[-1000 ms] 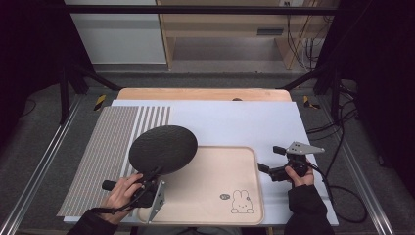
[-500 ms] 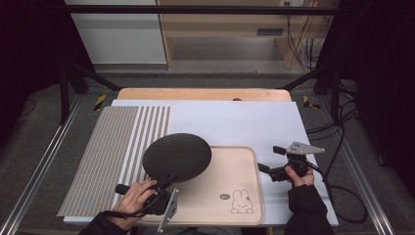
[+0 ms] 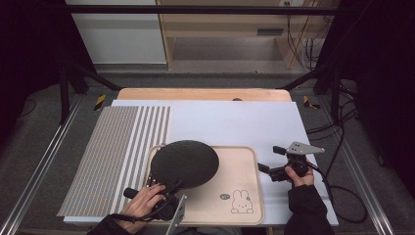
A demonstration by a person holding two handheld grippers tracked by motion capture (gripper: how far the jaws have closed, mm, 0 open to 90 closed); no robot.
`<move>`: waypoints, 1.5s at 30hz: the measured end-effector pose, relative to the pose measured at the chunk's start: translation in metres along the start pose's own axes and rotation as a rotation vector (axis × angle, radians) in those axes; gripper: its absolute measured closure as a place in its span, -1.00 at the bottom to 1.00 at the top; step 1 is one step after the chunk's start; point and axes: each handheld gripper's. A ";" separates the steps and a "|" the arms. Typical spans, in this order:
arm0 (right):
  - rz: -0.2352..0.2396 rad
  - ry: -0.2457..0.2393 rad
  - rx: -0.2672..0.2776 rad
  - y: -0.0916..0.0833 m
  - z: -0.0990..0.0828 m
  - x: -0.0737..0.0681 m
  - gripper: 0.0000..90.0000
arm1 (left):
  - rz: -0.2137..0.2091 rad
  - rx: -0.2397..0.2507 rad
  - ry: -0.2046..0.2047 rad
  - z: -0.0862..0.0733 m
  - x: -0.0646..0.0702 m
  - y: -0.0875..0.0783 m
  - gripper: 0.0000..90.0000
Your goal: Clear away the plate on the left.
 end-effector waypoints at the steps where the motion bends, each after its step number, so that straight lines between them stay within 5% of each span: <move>1: 0.000 0.000 0.000 0.000 0.000 0.000 -0.99 | -0.005 0.005 -0.004 0.001 0.001 0.001 0.89; 25: 0.001 -0.001 -0.001 0.000 0.000 0.000 -0.99 | -0.063 0.024 0.007 0.014 0.013 0.017 0.87; 30: 0.001 -0.002 0.002 0.000 0.000 0.000 -0.99 | -0.078 0.017 -0.019 0.015 0.013 0.018 0.89; 34: 0.002 -0.001 0.003 0.000 0.000 0.000 -0.99 | -0.093 -0.001 0.003 0.018 0.015 0.017 0.89; 45: 0.003 0.001 0.002 0.000 0.000 0.000 -0.99 | -0.176 -0.004 -0.048 0.022 0.021 0.026 0.63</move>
Point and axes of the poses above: each handheld gripper's, and its own axes: y roughly forward along the jaws, z roughly out of its top, x roughly to its right, and after that the axes turned 6 degrees about y, right-handed
